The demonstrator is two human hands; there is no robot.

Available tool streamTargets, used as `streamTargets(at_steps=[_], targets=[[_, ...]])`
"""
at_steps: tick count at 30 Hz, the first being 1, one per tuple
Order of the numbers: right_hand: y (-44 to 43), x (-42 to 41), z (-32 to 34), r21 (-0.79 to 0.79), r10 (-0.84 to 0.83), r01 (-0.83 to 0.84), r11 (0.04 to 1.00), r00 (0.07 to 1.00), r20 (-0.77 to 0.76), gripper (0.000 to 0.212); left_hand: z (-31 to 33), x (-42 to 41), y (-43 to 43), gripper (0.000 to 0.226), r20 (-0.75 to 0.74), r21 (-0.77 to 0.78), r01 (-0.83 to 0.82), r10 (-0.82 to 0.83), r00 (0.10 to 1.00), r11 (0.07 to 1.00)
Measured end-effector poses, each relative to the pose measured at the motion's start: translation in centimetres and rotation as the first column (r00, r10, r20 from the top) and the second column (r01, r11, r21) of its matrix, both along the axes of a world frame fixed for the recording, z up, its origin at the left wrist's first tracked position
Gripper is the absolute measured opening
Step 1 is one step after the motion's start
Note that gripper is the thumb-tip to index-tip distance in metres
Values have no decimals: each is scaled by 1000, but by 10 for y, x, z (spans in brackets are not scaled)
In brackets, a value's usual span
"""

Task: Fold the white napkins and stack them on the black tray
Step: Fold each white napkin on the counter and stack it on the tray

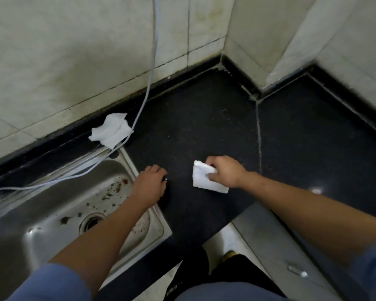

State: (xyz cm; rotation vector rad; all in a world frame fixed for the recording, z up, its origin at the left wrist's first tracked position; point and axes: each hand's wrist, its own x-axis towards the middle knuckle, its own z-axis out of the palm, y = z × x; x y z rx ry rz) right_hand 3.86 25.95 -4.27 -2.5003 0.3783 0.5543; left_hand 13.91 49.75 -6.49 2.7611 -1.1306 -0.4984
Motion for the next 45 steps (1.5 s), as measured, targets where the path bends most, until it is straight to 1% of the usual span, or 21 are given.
streamTargets(at_steps=[3, 6, 9, 12, 15, 19, 24, 25, 26, 27, 28, 31, 36, 41, 45], targets=[[-21, -46, 22, -112, -24, 37, 993, 993, 115, 20, 13, -4, -43, 30, 4, -17, 106, -106, 994, 994], [-45, -102, 40, -224, -61, 107, 969, 977, 206, 27, 26, -23, -92, 26, 33, -74, 245, -243, 970, 967], [-64, -173, 56, -295, -157, 229, 928, 956, 248, 32, 43, -59, -142, 24, 80, -113, 393, -386, 919, 913], [-73, -258, 72, -358, -267, 359, 862, 922, 281, 32, 59, -116, -187, 26, 107, -152, 536, -525, 844, 830], [-73, -350, 84, -403, -372, 478, 781, 873, 315, 30, 74, -192, -222, 27, 168, -149, 667, -647, 744, 730], [-59, -473, 101, -462, -511, 603, 650, 797, 322, 31, 92, -310, -252, 30, 205, -166, 792, -765, 610, 587], [-35, -619, 125, -484, -681, 743, 463, 647, 343, 30, 114, -456, -285, 31, 235, -175, 921, -894, 382, 347], [-31, -645, 126, -487, -706, 766, 421, 613, 355, 30, 118, -483, -291, 31, 240, -176, 939, -912, 332, 295], [-23, -680, 129, -487, -743, 795, 362, 562, 364, 30, 121, -520, -300, 29, 259, -168, 960, -930, 262, 223], [-18, -702, 130, -482, -758, 813, 327, 531, 380, 29, 124, -543, -306, 28, 273, -157, 971, -937, 220, 182], [-16, -714, 130, -483, -768, 818, 312, 517, 379, 28, 128, -557, -310, 27, 278, -153, 975, -939, 200, 162], [0, -785, 130, -481, -832, 855, 194, 403, 381, 26, 128, -637, -330, 24, 293, -157, 988, -955, 48, 1], [12, -901, 129, -506, -901, 862, 29, 242, 359, 27, 123, -776, -367, 29, 289, -153, 968, -946, -149, -200], [16, -1005, 145, -524, -925, 841, -138, 80, 371, 27, 135, -909, -399, 29, 293, -191, 911, -907, -303, -366], [28, -1076, 163, -507, -903, 814, -284, -50, 426, 21, 154, -1002, -411, 28, 304, -209, 858, -865, -398, -469]])
